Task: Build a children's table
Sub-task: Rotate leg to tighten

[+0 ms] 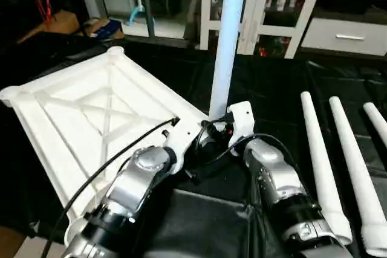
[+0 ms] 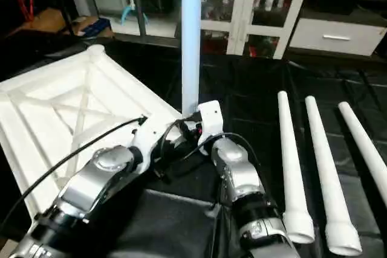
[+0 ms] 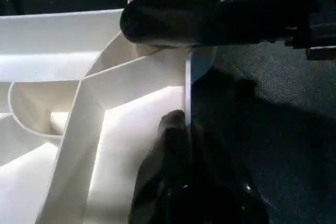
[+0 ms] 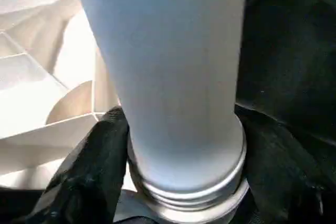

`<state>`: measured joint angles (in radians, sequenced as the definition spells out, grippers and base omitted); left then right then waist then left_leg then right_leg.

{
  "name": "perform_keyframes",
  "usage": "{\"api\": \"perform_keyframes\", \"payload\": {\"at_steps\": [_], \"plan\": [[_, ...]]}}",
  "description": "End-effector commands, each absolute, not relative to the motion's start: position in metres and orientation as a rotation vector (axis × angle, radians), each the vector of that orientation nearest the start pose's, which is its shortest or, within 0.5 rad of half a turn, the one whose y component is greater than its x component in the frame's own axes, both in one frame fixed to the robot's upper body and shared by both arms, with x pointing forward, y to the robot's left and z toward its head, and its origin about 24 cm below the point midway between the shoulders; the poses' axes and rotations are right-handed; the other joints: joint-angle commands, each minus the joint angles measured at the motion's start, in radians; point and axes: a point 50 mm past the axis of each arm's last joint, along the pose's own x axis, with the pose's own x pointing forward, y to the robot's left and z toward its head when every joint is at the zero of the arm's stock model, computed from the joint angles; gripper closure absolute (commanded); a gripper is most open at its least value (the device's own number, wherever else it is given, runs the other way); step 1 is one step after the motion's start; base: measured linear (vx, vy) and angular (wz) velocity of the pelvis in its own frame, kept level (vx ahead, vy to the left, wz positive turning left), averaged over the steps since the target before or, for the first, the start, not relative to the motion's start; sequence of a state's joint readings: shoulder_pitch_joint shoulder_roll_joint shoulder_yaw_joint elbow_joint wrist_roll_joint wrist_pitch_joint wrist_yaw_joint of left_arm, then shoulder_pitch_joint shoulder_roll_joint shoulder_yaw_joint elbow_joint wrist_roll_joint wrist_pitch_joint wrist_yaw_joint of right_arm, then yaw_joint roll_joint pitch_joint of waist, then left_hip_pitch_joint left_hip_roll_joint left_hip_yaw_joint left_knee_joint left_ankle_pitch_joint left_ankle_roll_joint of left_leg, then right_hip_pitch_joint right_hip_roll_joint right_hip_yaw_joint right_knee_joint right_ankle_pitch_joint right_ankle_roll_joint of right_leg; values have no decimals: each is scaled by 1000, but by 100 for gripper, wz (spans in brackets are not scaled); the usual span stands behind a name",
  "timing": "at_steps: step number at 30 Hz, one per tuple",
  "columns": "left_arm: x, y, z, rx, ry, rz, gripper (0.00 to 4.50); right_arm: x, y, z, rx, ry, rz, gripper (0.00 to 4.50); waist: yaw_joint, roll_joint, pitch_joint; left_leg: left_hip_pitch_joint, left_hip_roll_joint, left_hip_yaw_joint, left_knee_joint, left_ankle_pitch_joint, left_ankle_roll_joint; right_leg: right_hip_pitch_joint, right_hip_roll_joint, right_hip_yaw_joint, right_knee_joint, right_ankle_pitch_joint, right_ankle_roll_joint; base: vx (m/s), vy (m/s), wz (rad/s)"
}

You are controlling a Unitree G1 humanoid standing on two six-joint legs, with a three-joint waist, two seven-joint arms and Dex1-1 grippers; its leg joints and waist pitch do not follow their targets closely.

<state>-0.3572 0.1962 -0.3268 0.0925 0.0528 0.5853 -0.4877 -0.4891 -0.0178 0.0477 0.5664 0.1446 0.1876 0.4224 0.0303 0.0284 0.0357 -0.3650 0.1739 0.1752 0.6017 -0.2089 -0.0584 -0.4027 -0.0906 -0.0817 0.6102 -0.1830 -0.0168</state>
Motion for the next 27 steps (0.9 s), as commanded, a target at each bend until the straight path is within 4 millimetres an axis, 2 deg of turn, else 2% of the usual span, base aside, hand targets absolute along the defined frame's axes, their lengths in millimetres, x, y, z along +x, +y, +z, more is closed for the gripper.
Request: {"api": "perform_keyframes", "payload": {"at_steps": [1, 3, 4, 6, 8, 11, 13, 16, 21, 23, 24, 27], "plan": [[290, 95, 45, 343, 404, -739, 450, 324, -78, 42, 160, 232, 688, 100, 1, -9, -57, -4, 49, -17, -70, -121, 83, 56, -58, 49, -70, -144, -211, 0, 0, 0], [287, 98, 45, 346, 409, -758, 450, 325, -83, 46, 158, 214, 712, 66, 0, -7, -55, -4, 51, -17, -71, -127, 85, 54, -58, 49, -71, -160, -210, 0, 0, 0], [285, 99, 46, 348, 406, -769, 450, 324, -84, 47, 156, 210, 726, 66, 0, -7, -54, -1, 51, -16, -71, -130, 83, 51, -57, 49, -72, -166, -211, 0, 0, 0], [276, 105, 49, 363, 384, -851, 450, 321, -95, 54, 124, 192, 839, 56, 1, -8, -55, -4, 54, -19, -71, -128, 84, 57, -56, 48, -67, -152, -212, 0, 0, 0], [268, 108, 51, 368, 370, -911, 450, 317, -103, 55, 87, 204, 913, 26, 4, -7, -55, 1, 55, -17, -69, -133, 92, 53, -55, 48, -67, -147, -216, 0, 0, 0], [246, 117, 54, 364, 369, -1045, 450, 307, -123, 55, 16, 254, 1052, 14, 9, -7, -54, 2, 55, -14, -67, -113, 108, 51, -53, 49, -61, -104, -237, 0, 0, 0], [243, 119, 54, 364, 374, -1058, 450, 303, -128, 54, 5, 276, 1088, 14, 10, -8, -51, 5, 56, -11, -68, -122, 112, 46, -52, 51, -63, -106, -243, 0, 0, 0], [240, 124, 55, 366, 378, -1059, 450, 297, -137, 50, -34, 326, 1147, 14, 14, -9, -47, 7, 56, -11, -72, -166, 88, 46, -52, 52, -70, -171, -238, 0, 0, 0], [240, 125, 56, 367, 376, -1062, 450, 294, -137, 47, -39, 339, 1165, 14, 12, -11, -47, 5, 54, -14, -74, -188, 64, 47, -55, 54, -75, -225, -212, 0, 0, 0], [239, 124, 56, 365, 374, -1072, 450, 296, -131, 45, -24, 332, 1150, 14, 11, -12, -49, 2, 54, -15, -73, -168, 66, 49, -55, 54, -71, -201, -215, 0, 0, 0], [239, 124, 56, 365, 374, -1072, 450, 296, -131, 45, -24, 332, 1150, 30, 10, -13, -50, 1, 53, -15, -72, -161, 68, 49, -55, 54, -70, -192, -217, 0, 0, 0], [239, 123, 56, 363, 374, -1080, 450, 296, -126, 43, -12, 332, 1151, 30, 10, -10, -52, 3, 54, -15, -70, -134, 77, 49, -53, 52, -64, -145, -232, 0, 0, 0]]}}
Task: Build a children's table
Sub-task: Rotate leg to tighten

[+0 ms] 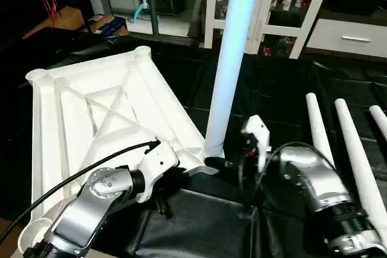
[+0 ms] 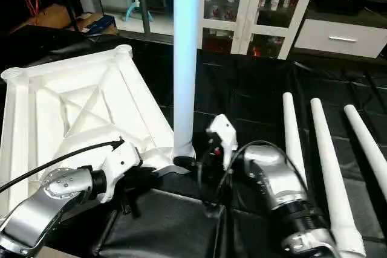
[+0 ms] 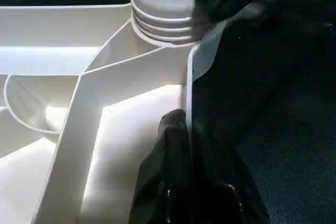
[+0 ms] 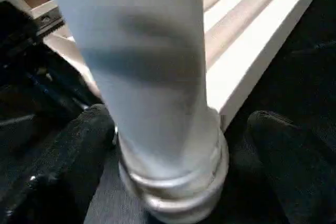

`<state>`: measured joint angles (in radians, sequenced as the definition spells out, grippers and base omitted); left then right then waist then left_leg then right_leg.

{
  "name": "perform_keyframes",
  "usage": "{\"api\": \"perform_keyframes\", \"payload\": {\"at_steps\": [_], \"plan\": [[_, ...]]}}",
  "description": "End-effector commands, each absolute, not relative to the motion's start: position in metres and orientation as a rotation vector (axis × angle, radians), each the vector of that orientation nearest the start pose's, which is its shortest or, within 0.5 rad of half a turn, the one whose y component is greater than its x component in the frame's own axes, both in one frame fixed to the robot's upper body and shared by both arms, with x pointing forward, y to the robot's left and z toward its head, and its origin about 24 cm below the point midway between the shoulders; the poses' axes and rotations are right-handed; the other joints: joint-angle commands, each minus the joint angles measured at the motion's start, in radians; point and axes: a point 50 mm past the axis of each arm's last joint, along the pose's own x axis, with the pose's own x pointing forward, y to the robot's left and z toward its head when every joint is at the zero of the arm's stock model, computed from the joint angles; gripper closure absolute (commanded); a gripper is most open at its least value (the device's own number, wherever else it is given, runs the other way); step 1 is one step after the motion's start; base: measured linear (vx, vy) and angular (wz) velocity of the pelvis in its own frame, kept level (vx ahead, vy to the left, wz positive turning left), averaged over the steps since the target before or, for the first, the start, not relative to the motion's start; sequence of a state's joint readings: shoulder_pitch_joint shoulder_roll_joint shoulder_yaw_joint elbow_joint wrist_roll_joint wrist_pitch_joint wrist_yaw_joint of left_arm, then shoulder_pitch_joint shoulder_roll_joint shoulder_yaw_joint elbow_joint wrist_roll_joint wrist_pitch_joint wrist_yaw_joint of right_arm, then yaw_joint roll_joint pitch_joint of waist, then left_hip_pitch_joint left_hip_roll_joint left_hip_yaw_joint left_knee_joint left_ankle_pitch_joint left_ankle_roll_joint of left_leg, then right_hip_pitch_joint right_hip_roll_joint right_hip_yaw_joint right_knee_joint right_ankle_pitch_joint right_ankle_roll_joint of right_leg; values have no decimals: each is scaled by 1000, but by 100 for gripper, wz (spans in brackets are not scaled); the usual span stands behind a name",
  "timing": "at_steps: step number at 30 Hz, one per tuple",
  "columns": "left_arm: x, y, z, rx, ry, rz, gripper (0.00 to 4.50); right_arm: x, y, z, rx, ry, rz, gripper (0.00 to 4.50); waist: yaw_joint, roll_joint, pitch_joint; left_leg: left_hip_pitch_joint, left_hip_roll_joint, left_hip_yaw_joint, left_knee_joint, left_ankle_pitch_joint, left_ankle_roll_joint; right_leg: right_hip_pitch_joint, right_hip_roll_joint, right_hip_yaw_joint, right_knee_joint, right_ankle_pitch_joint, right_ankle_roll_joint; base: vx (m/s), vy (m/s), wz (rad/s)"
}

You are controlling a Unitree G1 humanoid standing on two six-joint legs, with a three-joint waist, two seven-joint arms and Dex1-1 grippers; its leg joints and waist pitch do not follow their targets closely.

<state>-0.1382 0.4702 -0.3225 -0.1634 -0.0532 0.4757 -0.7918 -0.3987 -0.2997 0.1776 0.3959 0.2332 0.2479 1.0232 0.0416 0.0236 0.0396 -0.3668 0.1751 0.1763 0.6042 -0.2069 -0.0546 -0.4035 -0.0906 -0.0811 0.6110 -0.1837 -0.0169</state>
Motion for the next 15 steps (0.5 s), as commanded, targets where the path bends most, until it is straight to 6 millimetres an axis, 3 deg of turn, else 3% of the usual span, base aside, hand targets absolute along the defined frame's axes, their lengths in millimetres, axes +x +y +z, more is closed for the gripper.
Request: {"api": "perform_keyframes", "payload": {"at_steps": [1, 15], "plan": [[239, 122, 56, 362, 374, -1082, 450, 295, -126, 42, -11, 336, 1157, 40, -1, -5, -57, 4, 53, -16, -72, -126, 76, 51, -53, 51, -63, -127, -236, 0, 0, 0], [238, 122, 56, 354, 383, -1083, 450, 298, -125, 41, -19, 339, 1142, 162, 0, -8, -55, 3, 52, -15, -71, -135, 75, 52, -54, 52, -65, -150, -230, 0, 0, 0]]}}
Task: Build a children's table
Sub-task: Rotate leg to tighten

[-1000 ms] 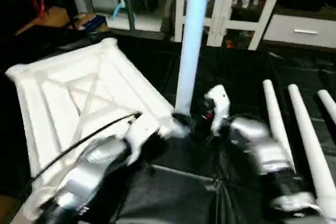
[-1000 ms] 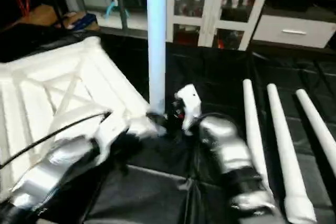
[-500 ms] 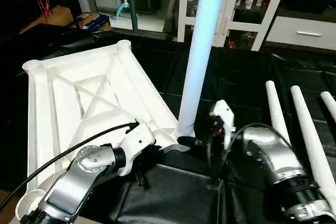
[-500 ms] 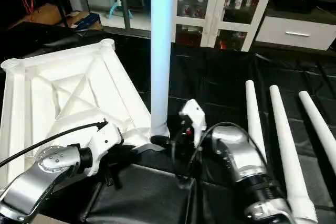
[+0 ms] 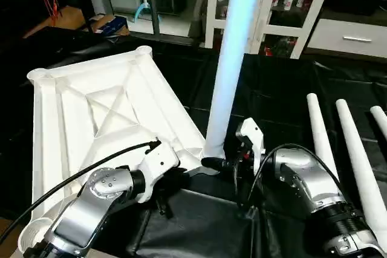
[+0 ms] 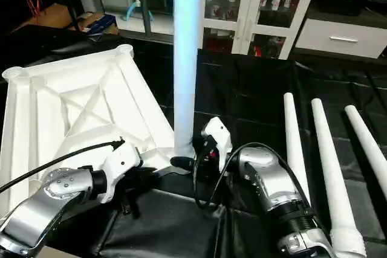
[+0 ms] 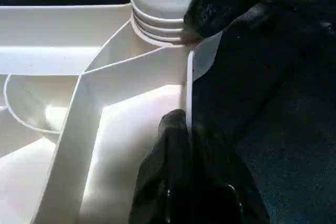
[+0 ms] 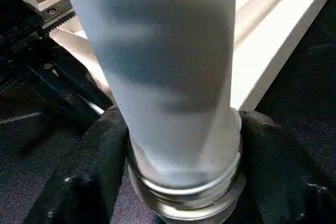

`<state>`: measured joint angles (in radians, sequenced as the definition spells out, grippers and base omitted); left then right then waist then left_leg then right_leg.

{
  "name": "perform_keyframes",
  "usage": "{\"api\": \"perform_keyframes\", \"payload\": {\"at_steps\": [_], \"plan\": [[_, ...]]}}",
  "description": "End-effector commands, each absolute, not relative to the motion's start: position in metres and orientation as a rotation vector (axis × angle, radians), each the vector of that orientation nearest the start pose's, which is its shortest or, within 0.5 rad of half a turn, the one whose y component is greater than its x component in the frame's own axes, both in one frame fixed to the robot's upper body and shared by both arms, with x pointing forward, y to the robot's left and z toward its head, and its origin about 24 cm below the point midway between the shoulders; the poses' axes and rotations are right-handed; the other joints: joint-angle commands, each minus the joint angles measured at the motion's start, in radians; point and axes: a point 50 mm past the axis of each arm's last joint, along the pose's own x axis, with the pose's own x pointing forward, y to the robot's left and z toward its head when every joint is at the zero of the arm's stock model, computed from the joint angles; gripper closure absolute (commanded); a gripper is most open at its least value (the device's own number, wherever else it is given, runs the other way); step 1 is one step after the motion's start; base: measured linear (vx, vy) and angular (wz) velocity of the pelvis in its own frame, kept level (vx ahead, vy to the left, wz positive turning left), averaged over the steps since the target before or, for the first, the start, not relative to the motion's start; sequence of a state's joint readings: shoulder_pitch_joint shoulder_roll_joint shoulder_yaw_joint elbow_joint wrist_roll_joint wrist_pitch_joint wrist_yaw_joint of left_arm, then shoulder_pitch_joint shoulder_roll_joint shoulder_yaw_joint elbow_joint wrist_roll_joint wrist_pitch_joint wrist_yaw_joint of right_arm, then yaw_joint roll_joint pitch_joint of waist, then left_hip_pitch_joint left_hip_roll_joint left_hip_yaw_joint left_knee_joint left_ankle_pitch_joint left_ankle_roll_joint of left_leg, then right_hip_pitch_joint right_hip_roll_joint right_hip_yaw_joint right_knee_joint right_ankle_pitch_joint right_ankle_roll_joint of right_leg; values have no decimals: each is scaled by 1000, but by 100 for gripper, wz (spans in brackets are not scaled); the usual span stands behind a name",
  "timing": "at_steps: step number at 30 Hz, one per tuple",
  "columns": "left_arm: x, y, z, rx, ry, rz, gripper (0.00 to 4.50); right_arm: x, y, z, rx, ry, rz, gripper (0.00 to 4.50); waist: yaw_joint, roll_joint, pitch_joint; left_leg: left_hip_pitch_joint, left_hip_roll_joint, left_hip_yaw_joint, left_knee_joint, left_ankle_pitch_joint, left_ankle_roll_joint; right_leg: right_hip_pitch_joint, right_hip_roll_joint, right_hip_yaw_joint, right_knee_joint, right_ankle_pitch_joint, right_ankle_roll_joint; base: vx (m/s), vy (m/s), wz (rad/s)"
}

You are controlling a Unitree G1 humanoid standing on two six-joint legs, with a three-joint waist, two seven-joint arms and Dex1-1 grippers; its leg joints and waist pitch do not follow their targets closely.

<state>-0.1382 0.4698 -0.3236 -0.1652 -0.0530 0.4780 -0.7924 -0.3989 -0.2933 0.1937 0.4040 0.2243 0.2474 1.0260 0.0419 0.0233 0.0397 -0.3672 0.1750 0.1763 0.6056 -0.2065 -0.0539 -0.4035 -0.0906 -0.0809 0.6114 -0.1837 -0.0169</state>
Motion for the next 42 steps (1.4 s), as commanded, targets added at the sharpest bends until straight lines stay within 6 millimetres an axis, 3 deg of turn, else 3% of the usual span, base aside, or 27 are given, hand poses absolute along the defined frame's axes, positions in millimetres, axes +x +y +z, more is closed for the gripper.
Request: {"api": "perform_keyframes", "payload": {"at_steps": [1, 8, 10, 12, 13, 14, 16, 17, 20, 26, 27, 32, 34, 35, 42], "plan": [[238, 122, 55, 354, 384, -1082, 450, 298, -125, 41, -16, 338, 1140, 167, -1, -8, -55, 4, 52, -15, -73, -136, 74, 52, -54, 52, -65, -152, -229, 0, 0, 0], [238, 123, 54, 349, 399, -1068, 450, 300, -124, 37, -15, 341, 1060, 178, -5, -6, -55, 2, 52, -15, -72, -136, 72, 52, -54, 52, -65, -156, -231, 0, 0, 0], [247, 122, 51, 345, 416, -992, 450, 309, -123, 30, -36, 347, 891, 178, -9, -3, -54, 4, 53, -14, -74, -148, 59, 47, -56, 53, -66, -172, -231, 0, 0, 0], [256, 121, 49, 349, 425, -920, 450, 315, -122, 27, -38, 349, 786, 178, -17, -7, -50, -3, 49, -20, -81, -190, 32, 54, -54, 49, -71, -247, -209, 0, 0, 0], [262, 120, 47, 353, 431, -863, 450, 318, -121, 25, -37, 348, 715, 178, -20, -8, -49, 3, 50, -18, -80, -218, 18, 48, -56, 51, -80, -297, -190, 0, 0, 0], [283, 115, 45, 336, 433, -701, 450, 324, -114, 20, -10, 352, 539, 178, -21, -6, -49, 10, 48, -18, -80, -231, 5, 42, -55, 54, -84, -315, -183, 0, 0, 0], [286, 113, 45, 328, 434, -678, 450, 325, -111, 19, -3, 350, 511, 178, -20, -9, -53, 13, 44, -20, -79, -226, -11, 43, -55, 55, -84, -316, -174, 0, 0, 0], [292, 109, 46, 322, 426, -649, 450, 325, -104, 20, 24, 346, 500, 178, -20, -9, -54, 8, 45, -19, -80, -213, -3, 45, -54, 56, -81, -279, -176, 0, 0, 0], [299, 99, 49, 320, 407, -630, 450, 323, -84, 26, 79, 302, 532, 180, -16, -9, -58, 5, 43, -17, -77, -188, 21, 45, -55, 57, -80, -245, -173, 0, 0, 0], [297, 97, 52, 329, 387, -685, 450, 324, -78, 35, 114, 239, 597, 180, -11, -5, -60, 1, 46, -16, -73, -136, 51, 50, -54, 55, -68, -148, -200, 0, 0, 0], [295, 98, 51, 330, 388, -699, 450, 325, -80, 37, 125, 231, 608, 124, -10, -5, -61, 2, 46, -16, -72, -125, 58, 51, -54, 56, -67, -130, -208, 0, 0, 0], [286, 107, 50, 346, 379, -761, 450, 327, -94, 50, 170, 182, 685, 93, -13, -6, -59, -5, 48, -18, -73, -128, 85, 56, -54, 54, -65, -123, -216, 0, 0, 0], [280, 111, 50, 351, 382, -797, 450, 325, -99, 54, 168, 177, 754, 74, -11, -7, -59, 0, 48, -16, -71, -132, 86, 53, -55, 55, -67, -142, -215, 0, 0, 0], [274, 115, 50, 348, 385, -835, 450, 321, -105, 56, 140, 181, 844, 62, -11, -6, -57, 1, 49, -14, -72, -140, 85, 50, -53, 56, -69, -159, -216, 0, 0, 0], [250, 125, 54, 355, 382, -1012, 450, 313, -131, 54, -50, 245, 1016, 11, -4, -6, -54, 5, 52, -13, -73, -166, 80, 46, -52, 56, -69, -185, -228, 0, 0, 0]]}}
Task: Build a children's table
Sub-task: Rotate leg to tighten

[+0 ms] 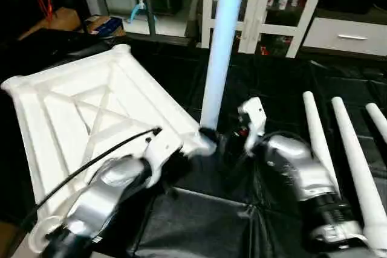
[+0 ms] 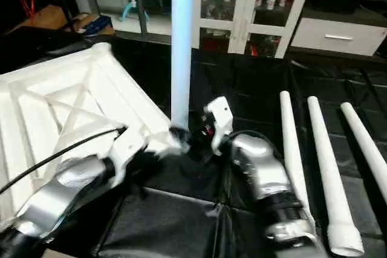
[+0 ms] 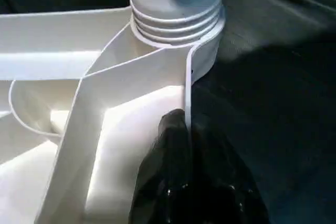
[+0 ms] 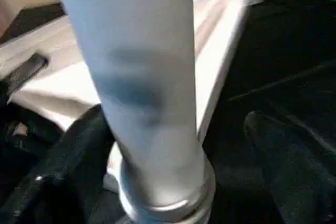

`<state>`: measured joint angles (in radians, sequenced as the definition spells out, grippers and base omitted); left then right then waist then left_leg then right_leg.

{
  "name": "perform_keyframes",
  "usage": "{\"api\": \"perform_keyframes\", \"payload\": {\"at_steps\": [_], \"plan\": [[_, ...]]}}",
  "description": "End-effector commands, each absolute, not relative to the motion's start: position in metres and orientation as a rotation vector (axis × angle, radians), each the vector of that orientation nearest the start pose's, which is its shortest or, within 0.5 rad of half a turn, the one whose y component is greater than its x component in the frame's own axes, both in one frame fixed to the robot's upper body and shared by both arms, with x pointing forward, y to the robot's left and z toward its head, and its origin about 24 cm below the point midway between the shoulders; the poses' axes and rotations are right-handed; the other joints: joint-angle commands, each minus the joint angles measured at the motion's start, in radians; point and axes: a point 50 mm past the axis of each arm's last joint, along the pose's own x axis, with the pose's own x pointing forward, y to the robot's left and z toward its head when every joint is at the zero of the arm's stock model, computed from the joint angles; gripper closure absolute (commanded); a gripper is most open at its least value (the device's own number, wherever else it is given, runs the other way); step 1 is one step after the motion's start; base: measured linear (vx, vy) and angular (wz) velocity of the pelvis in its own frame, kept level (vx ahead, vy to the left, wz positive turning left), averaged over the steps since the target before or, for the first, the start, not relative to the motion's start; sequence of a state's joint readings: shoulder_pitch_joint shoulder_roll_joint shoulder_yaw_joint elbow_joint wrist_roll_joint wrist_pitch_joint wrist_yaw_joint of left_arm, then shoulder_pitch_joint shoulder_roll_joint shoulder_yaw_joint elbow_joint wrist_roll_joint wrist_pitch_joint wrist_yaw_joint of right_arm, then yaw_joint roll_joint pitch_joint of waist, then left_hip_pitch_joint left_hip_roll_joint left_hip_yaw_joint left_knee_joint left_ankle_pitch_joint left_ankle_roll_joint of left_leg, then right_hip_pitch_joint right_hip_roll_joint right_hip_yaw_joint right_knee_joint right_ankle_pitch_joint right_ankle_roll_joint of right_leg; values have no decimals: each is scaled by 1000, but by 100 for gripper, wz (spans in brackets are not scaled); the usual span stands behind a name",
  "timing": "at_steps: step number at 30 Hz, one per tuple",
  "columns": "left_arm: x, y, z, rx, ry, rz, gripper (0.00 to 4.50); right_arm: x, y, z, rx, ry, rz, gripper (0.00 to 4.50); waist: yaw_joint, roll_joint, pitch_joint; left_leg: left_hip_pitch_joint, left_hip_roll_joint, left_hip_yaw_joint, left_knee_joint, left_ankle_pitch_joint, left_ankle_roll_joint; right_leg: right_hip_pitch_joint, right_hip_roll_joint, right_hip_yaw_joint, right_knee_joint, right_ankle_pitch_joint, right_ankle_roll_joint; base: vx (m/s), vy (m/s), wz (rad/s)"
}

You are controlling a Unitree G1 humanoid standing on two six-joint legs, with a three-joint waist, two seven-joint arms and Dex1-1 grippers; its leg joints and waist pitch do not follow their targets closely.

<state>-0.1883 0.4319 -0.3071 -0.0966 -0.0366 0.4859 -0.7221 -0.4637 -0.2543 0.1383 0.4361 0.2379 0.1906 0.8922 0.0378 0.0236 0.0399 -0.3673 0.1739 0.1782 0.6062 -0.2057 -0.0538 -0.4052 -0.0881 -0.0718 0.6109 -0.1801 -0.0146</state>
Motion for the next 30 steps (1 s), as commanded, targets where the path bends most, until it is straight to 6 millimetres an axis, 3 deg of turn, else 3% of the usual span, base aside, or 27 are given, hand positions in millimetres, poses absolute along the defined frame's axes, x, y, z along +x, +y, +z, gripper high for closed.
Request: {"api": "perform_keyframes", "payload": {"at_steps": [1, 7, 8, 10, 14, 19, 22, 23, 26, 27, 30], "plan": [[250, 125, 54, 355, 382, -1012, 450, 313, -131, 54, -50, 245, 1016, 11, 0, -5, -54, 6, 53, -15, -74, -172, 77, 47, -54, 47, -69, -195, -229, 0, 0, 0], [246, 130, 55, 355, 384, -1022, 450, 309, -137, 50, -50, 276, 1047, 11, -1, -6, -54, 7, 52, -16, -76, -179, 62, 47, -53, 49, -69, -196, -224, 0, 0, 0], [246, 129, 55, 353, 383, -1024, 450, 307, -136, 48, -51, 286, 1063, 43, -1, -8, -55, 6, 52, -16, -75, -172, 65, 49, -53, 49, -68, -186, -226, 0, 0, 0], [246, 129, 55, 352, 382, -1028, 450, 304, -135, 45, -52, 299, 1084, 43, 0, -8, -55, 4, 52, -16, -74, -155, 73, 50, -54, 49, -66, -167, -230, 0, 0, 0], [245, 127, 56, 348, 382, -1039, 450, 302, -133, 41, -52, 307, 1100, 88, -1, -8, -56, 2, 51, -16, -73, -148, 78, 51, -53, 49, -65, -158, -235, 0, 0, 0], [245, 126, 56, 345, 380, -1046, 450, 300, -131, 41, -32, 307, 1106, 129, -1, -7, -54, 5, 52, -16, -75, -174, 69, 49, -53, 48, -69, -196, -228, 0, 0, 0], [245, 126, 56, 345, 381, -1046, 450, 301, -131, 41, -26, 302, 1106, 140, -1, -7, -55, 4, 52, -17, -75, -166, 70, 49, -53, 48, -68, -180, -229, 0, 0, 0], [244, 126, 56, 345, 382, -1047, 450, 301, -131, 43, -17, 296, 1106, 169, -1, -7, -55, 4, 53, -17, -75, -166, 70, 50, -53, 49, -67, -182, -230, 0, 0, 0], [244, 126, 55, 344, 383, -1049, 450, 301, -131, 43, -12, 294, 1108, 187, -1, -7, -55, 4, 52, -17, -74, -165, 71, 50, -53, 49, -67, -178, -231, 0, 0, 0], [244, 126, 55, 343, 384, -1050, 450, 301, -131, 43, -9, 295, 1114, 187, -2, -12, -55, 3, 52, -17, -74, -163, 72, 51, -54, 48, -67, -182, -230, 0, 0, 0], [243, 126, 55, 342, 385, -1051, 450, 300, -131, 44, -7, 296, 1120, 209, -1, -8, -54, 4, 52, -17, -75, -167, 71, 50, -54, 49, -68, -194, -226, 0, 0, 0]]}}
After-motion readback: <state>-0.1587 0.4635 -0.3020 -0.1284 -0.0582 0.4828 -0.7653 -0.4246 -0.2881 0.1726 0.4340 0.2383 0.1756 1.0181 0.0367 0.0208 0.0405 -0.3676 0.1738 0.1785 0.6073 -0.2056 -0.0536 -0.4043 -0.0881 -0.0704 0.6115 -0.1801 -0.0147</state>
